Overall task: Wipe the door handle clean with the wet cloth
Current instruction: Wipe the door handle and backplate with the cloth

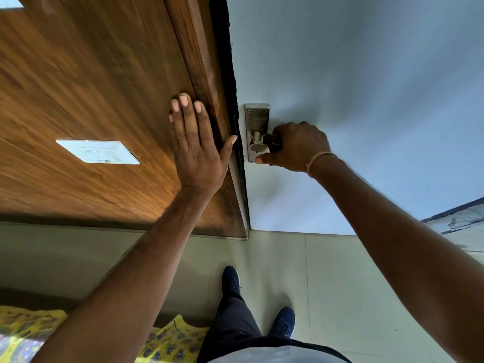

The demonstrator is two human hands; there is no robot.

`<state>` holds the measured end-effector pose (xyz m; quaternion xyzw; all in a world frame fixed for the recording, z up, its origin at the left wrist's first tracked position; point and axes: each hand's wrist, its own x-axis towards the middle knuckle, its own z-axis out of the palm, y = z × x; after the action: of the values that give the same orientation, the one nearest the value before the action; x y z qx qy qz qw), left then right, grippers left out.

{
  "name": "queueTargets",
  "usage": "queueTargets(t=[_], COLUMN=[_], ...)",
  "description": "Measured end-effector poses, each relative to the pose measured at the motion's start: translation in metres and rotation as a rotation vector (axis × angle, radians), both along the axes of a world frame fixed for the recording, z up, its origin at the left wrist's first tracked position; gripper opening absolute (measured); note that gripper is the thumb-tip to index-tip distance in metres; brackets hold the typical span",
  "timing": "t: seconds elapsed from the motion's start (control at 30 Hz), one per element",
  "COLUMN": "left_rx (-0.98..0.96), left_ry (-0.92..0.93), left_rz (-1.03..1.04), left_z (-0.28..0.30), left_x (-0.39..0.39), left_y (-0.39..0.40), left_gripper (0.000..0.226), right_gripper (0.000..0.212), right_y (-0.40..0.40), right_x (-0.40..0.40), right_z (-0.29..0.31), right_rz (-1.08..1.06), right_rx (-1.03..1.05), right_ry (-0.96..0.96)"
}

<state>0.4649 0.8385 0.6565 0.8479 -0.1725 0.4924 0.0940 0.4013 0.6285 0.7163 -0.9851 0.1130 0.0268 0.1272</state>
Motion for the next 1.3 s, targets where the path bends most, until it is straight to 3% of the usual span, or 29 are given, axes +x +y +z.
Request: queueTargets(t=[0.13, 0.23, 0.33, 0.4, 0.5, 0.57, 0.73, 1.0, 1.13, 1.2, 1.3], left_rx=[0.015, 0.026, 0.038, 0.043, 0.049, 0.047, 0.067, 0.089, 0.093, 0.084, 0.073], left_ry=[0.009, 0.015, 0.010, 0.001, 0.005, 0.005, -0.004, 0.003, -0.004, -0.015, -0.010], left_rz=[-0.018, -0.015, -0.009, 0.001, 0.013, 0.005, -0.013, -0.016, -0.011, -0.014, -0.015], left_z=[0.003, 0.003, 0.002, 0.001, 0.001, 0.002, 0.002, 0.003, 0.005, 0.006, 0.005], left_x=[-0.001, 0.000, -0.001, -0.001, 0.000, 0.000, -0.001, -0.003, -0.003, -0.004, -0.005], left_y=[0.003, 0.005, 0.005, 0.005, 0.005, 0.005, 0.010, 0.014, 0.015, 0.014, 0.013], left_gripper=[0.095, 0.096, 0.096, 0.097, 0.099, 0.098, 0.096, 0.091, 0.088, 0.086, 0.085], right_gripper=[0.075, 0.063, 0.030, 0.017, 0.022, 0.031, 0.046, 0.042, 0.024, 0.017, 0.024], right_y=[-0.010, 0.008, 0.014, 0.012, 0.011, 0.018, 0.049, 0.038, 0.026, 0.024, 0.024], right_x=[-0.003, 0.000, -0.016, -0.034, -0.041, -0.030, -0.022, -0.016, -0.020, -0.023, -0.030], right_z=[0.003, 0.007, -0.003, -0.014, -0.022, -0.032, -0.052, -0.046, -0.048, -0.056, -0.060], right_rz=[-0.090, -0.082, -0.020, -0.016, -0.028, 0.015, 0.217, 0.425, 0.639, 0.650, 0.616], right_rx=[0.030, -0.002, -0.010, 0.059, 0.066, 0.000, -0.139, -0.341, -0.449, -0.488, -0.322], right_ry=[0.083, 0.054, -0.131, -0.357, -0.669, -0.740, -0.586, -0.569, -0.581, -0.543, -0.538])
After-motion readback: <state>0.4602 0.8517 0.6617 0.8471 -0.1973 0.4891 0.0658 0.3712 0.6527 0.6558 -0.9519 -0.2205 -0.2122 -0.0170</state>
